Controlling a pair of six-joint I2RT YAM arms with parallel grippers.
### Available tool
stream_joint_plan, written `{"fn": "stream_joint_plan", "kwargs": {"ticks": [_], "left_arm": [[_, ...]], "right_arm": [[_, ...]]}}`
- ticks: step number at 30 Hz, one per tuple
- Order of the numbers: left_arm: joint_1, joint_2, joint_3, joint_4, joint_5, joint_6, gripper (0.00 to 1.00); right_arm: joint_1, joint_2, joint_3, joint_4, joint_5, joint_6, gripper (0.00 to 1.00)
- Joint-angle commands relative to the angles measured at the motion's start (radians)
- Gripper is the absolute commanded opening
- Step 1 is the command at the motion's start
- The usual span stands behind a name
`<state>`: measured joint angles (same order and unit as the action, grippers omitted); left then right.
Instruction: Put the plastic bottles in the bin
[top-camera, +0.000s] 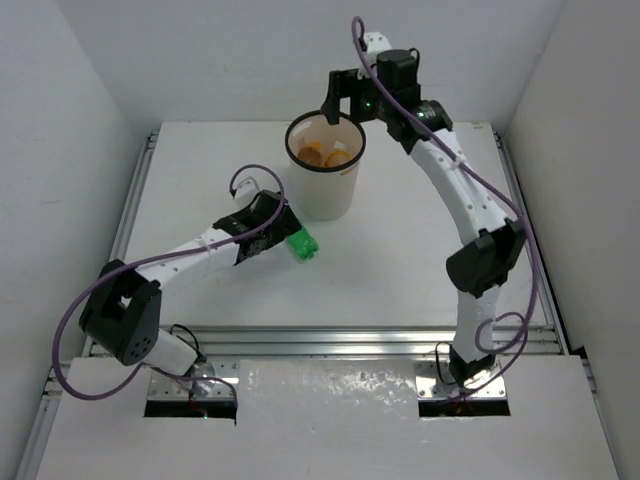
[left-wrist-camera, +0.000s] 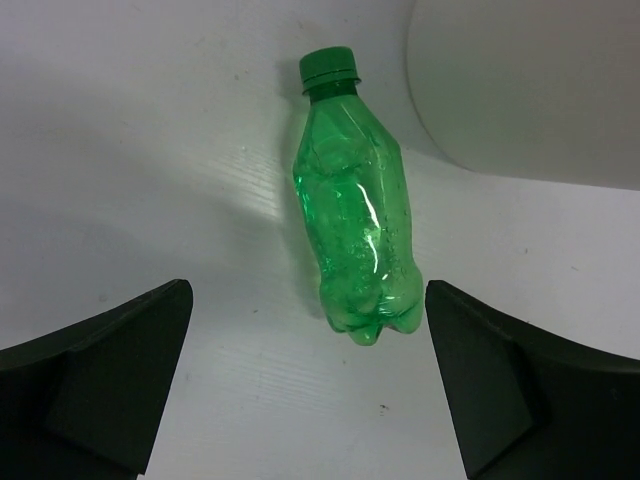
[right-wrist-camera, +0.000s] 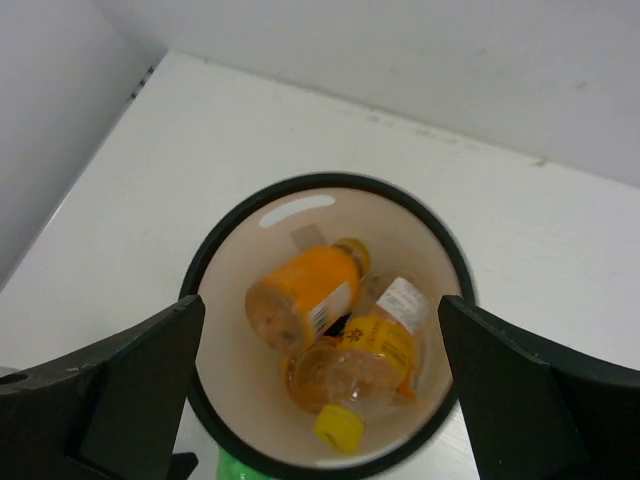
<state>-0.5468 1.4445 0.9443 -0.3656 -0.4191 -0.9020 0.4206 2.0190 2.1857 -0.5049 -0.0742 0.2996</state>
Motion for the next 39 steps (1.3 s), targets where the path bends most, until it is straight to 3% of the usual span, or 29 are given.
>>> {"fn": "stream_joint_plan", "kwargs": {"ticks": [1,4,5,8,11,14,15,18,20,24,25,29,32,36,39], "left_arm": [[-0.018,0.04,0.054,0.068,0.006,-0.021,1.0],[-0.024,0.108,0.089,0.079,0.002,-0.021,1.0],[-0.022,0.143,0.096,0.085,-0.001,-0.018,1.0],[-0.025,0.224,0.126,0.108,0.009,-0.011,1.0],[-0.024,0.3,0.162,0.146,0.006,0.0,1.0],[-0.022,0.379,0.195,0.129,0.005,-0.003,0.91],[-0.022,0.393,0.198,0.14,0.023,-0.002,0.65],[-0.024,0.396,0.172,0.105,0.051,0.0,0.16],[-0.066,0.3,0.144,-0.016,-0.038,-0.018,0.0],[-0.206,-0.08,0.103,-0.09,-0.254,0.052,0.0],[-0.237,-0.135,0.108,-0.061,-0.235,0.181,0.0],[-0.242,-0.298,0.151,0.154,-0.078,0.451,0.0],[-0.237,-0.25,0.304,0.139,-0.084,0.576,0.0],[-0.133,0.024,0.68,0.034,0.035,0.65,0.0],[-0.084,0.213,0.853,-0.044,0.095,0.678,0.0]], "right_arm": [[-0.003,-0.157,0.072,-0.023,0.126,-0.059,0.99],[-0.003,-0.313,-0.114,-0.024,0.128,-0.054,0.99],[-0.003,-0.366,-0.276,0.033,0.116,-0.053,0.99],[-0.003,-0.547,-0.525,0.112,0.079,-0.037,0.99],[-0.002,-0.669,-0.697,0.138,0.001,-0.008,0.99],[0.0,-0.779,-0.844,0.172,-0.039,0.013,0.99],[0.0,-0.834,-0.875,0.178,-0.039,0.024,0.99],[0.0,-0.914,-0.957,0.186,-0.027,0.033,0.99],[0.0,-0.976,-0.975,0.157,-0.019,0.039,0.99],[-0.002,-1.037,-0.977,0.074,0.007,0.041,0.99],[-0.002,-1.052,-0.98,0.062,0.016,0.041,0.99],[-0.002,-1.072,-0.983,0.019,0.057,0.042,0.99],[-0.002,-1.069,-0.982,0.0,0.056,0.035,0.99],[0.0,-1.053,-0.96,-0.029,0.073,0.003,0.99],[-0.002,-1.039,-0.948,-0.052,0.097,-0.013,0.99]]}}
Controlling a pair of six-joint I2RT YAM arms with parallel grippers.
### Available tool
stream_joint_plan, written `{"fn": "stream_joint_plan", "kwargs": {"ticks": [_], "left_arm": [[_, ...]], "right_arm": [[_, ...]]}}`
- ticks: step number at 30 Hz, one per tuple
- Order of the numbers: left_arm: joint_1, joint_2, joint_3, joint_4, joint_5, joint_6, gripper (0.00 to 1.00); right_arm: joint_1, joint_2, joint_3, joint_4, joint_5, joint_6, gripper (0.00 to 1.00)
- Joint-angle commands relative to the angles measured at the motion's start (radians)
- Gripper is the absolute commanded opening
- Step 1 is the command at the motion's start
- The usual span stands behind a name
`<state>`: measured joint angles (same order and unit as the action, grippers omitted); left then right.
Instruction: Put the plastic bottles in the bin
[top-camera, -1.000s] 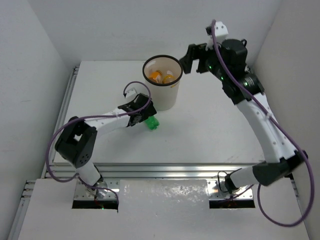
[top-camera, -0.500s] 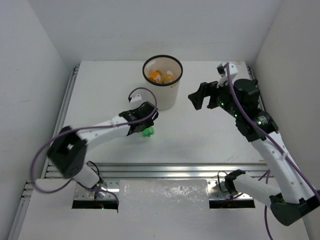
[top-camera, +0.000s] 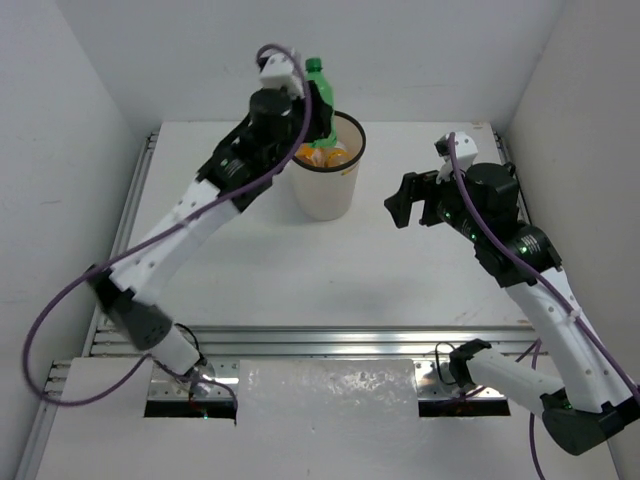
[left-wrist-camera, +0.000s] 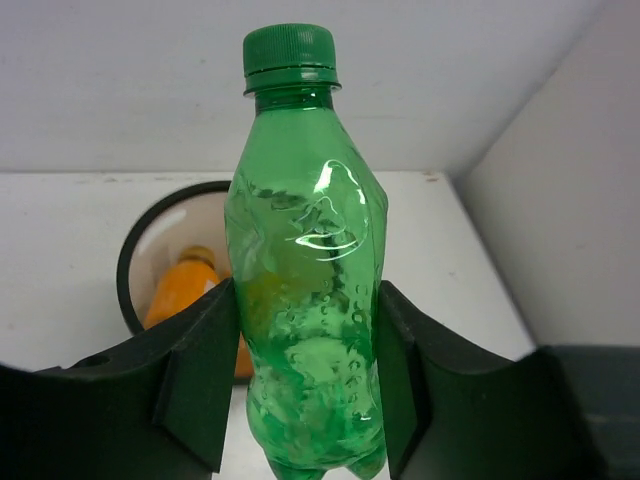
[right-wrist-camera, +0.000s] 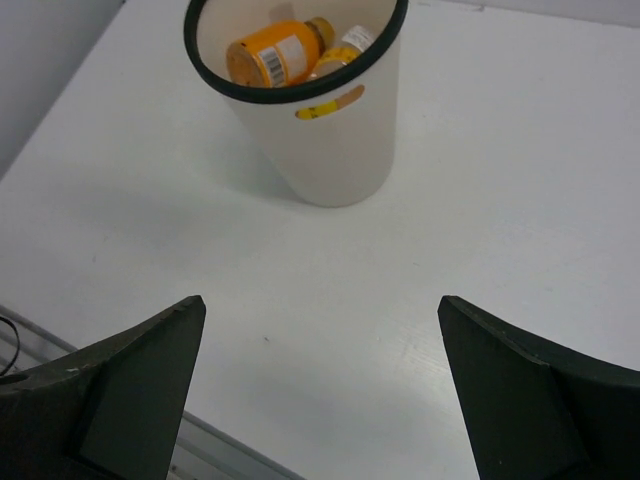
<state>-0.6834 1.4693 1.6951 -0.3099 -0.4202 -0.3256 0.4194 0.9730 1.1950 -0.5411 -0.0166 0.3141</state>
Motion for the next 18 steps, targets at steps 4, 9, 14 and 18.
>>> {"fn": "stream_joint_plan", "kwargs": {"ticks": [4,9,14,18], "left_arm": [[0.113,0.387,0.417,-0.268,0.132,0.123,0.04],[0.119,0.486,0.528,-0.302,0.136,0.132,0.36],[0.13,0.517,0.618,-0.388,0.101,0.108,0.95],[0.128,0.378,0.506,-0.367,0.06,0.074,1.0]], "right_arm": [[-0.002,0.006,0.058,-0.051,0.069,-0.041,0.99],[-0.002,0.0,0.097,-0.102,0.08,-0.044,0.99],[-0.002,-0.02,0.132,-0.152,0.066,-0.044,0.99],[-0.002,-0.033,0.144,-0.183,0.079,-0.041,0.99]]}}
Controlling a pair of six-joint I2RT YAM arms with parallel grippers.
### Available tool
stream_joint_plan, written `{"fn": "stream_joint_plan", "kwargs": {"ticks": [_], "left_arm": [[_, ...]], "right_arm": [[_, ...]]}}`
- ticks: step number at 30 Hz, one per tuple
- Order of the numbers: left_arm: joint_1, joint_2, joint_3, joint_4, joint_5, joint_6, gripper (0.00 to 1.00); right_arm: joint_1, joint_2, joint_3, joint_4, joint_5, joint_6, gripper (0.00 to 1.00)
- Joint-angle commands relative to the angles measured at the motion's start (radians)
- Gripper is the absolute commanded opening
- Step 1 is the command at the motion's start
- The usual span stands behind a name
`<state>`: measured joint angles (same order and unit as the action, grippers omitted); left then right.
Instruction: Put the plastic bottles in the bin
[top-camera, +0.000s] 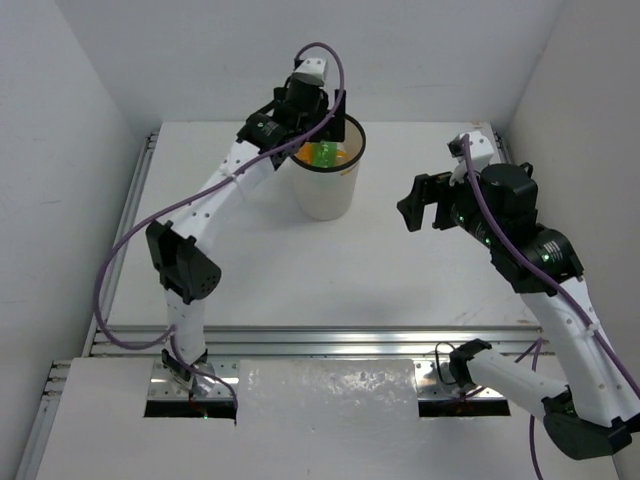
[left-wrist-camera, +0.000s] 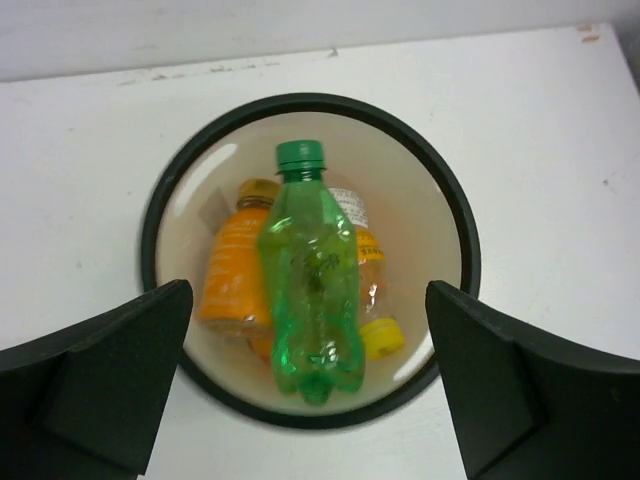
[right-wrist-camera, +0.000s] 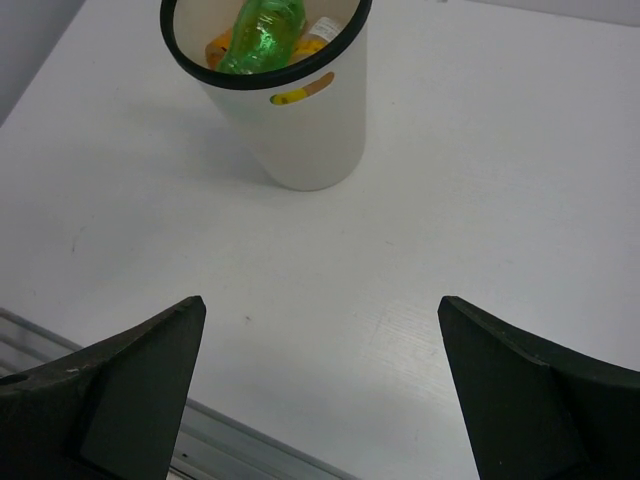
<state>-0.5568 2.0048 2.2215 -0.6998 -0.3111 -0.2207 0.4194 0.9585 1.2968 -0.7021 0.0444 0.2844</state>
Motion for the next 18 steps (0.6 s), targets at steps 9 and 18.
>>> {"fn": "stream_joint_plan", "kwargs": {"ticks": [9,18], "left_arm": [[0.003,-0.898,-0.814,0.049,-0.33,-0.249,1.0],[0.006,-1.425,-1.283,0.017,-0.477,-0.293,1.0]], "right_arm": [[-0.001,-0.207,-0.189,-0.039,0.123,0.01,0.99],[0.001,-0.36,-0.401,-0.068,0.159,0.052,0.99]]}}
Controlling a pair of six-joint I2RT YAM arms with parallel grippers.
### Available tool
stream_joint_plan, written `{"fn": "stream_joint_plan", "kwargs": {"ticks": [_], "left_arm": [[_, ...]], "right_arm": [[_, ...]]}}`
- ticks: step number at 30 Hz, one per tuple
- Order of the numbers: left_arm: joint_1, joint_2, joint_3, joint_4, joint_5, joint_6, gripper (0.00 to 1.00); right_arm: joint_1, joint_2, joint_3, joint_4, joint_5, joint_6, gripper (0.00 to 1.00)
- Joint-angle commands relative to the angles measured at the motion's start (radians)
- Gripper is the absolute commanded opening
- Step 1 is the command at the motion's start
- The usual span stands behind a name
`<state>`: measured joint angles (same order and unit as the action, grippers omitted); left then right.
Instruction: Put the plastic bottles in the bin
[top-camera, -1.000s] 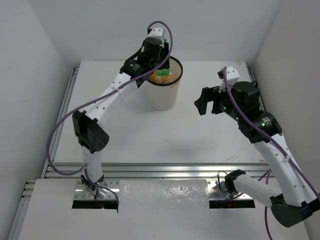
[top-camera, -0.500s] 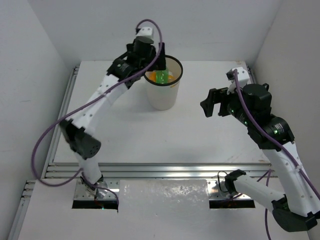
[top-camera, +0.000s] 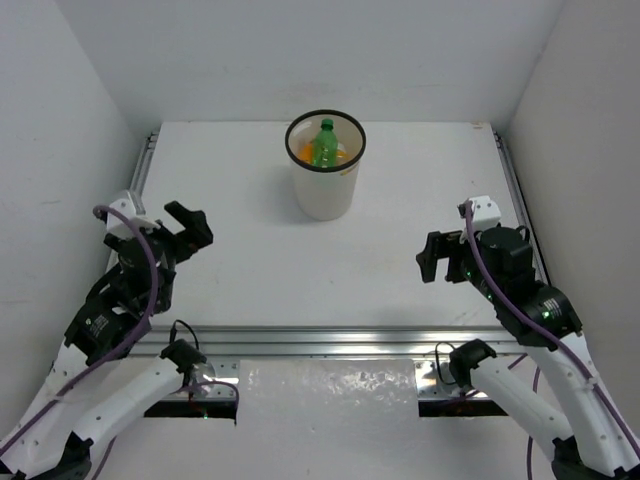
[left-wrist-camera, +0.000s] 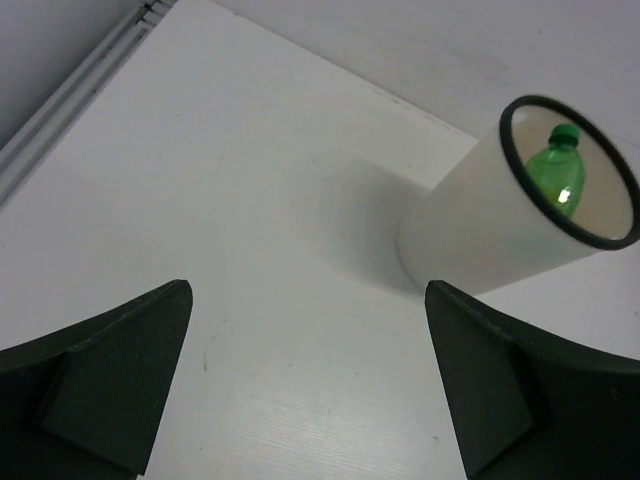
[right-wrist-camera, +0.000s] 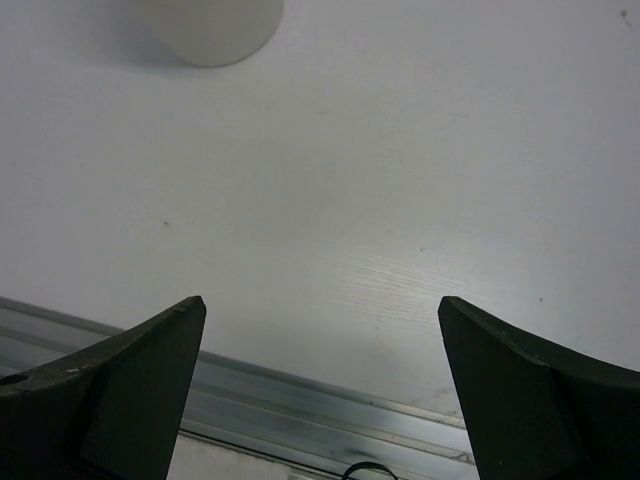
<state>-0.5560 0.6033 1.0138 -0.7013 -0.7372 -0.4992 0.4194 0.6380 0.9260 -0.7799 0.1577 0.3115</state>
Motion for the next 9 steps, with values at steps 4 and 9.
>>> {"fn": "stream_joint_plan", "kwargs": {"ticks": [4,9], "left_arm": [[0.004,-0.065,-0.148,0.037,-0.048,-0.013,1.0],[0.004,-0.016,-0.167,0.034,-0.019,-0.019,1.0]], "right_arm": [[-0.001,-0.083,-0.084,0.025,0.054,0.028,0.99],[-0.001,-0.098,-0.121,0.025,0.088,0.026,0.99]]}}
